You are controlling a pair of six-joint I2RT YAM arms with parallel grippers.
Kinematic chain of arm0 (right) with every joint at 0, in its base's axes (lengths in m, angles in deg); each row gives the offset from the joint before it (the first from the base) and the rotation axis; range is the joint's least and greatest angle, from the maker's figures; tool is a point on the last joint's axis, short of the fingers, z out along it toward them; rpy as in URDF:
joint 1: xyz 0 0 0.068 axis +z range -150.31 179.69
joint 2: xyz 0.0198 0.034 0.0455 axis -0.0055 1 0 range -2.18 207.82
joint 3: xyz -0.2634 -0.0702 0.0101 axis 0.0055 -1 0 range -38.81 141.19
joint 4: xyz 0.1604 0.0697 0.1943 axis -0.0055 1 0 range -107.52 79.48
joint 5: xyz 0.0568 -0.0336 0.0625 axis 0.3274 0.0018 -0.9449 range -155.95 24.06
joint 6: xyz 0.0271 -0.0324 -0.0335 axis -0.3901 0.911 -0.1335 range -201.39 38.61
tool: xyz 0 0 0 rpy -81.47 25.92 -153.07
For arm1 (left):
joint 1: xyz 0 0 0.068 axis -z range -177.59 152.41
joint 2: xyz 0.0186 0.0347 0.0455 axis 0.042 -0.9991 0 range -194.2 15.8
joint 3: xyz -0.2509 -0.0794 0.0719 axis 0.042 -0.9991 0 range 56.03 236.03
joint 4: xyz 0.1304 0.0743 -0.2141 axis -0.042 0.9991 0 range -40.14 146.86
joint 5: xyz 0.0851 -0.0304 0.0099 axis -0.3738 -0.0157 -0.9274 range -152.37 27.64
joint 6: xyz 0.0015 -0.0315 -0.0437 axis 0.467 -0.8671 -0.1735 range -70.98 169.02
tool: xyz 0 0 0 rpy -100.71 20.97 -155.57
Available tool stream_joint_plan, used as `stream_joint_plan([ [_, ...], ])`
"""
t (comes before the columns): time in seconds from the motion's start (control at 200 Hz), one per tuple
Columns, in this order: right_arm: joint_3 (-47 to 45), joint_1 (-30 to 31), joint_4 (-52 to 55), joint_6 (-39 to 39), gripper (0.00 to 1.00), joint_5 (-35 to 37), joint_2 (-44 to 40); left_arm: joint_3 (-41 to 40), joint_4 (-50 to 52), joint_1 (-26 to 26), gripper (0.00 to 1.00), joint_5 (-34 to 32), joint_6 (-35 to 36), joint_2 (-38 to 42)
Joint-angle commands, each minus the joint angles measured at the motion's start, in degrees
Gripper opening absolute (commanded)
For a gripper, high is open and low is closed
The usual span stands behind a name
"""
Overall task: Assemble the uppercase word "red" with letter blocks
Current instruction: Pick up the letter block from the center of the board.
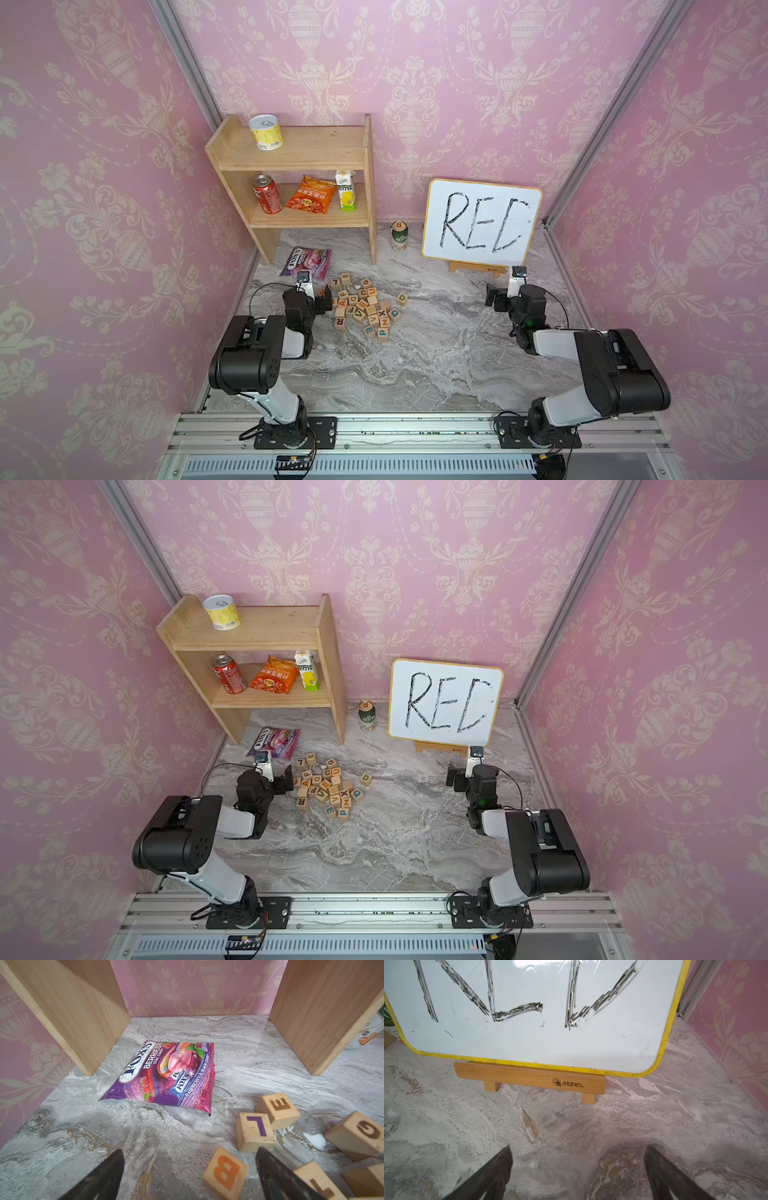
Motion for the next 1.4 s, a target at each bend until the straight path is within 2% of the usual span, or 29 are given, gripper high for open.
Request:
stream_joint_plan([
  [0.0,-0.35,0.09,-1.42,0.5,1.0,0.8,0.03,-0.91,-1.63,-0.35,0.99,2.61,0.07,0.27],
  [0.425,-0.35,0.07,-1.43,0.37,1.0,0.8,0.09,-0.59,-1.12,-0.42,0.99,3.22,0.17,0.34],
  [0.856,-0.13,-0.35,-1.09,0.32,1.0,-0.3,-0.09,0.79,1.75,-0.45,0.99,-0.18,-0.71,0.35],
  [1.011,2.92,-0.07,6.03,1.04,1.0,-0.88,-1.98,0.51,1.58,0.49,0.99,-1.45,0.1,0.91],
  [1.196,15.1,0.41,32.26,0.86,1.0,0.28,-4.0,-0.48,1.7,1.25,0.99,-3.78,0.38,3.64],
  [1.396,16.8,1.77,39.17,-1.41,1.0,0.15,-7.04,-0.25,7.83,3.01,0.99,-6.74,1.7,10.08],
])
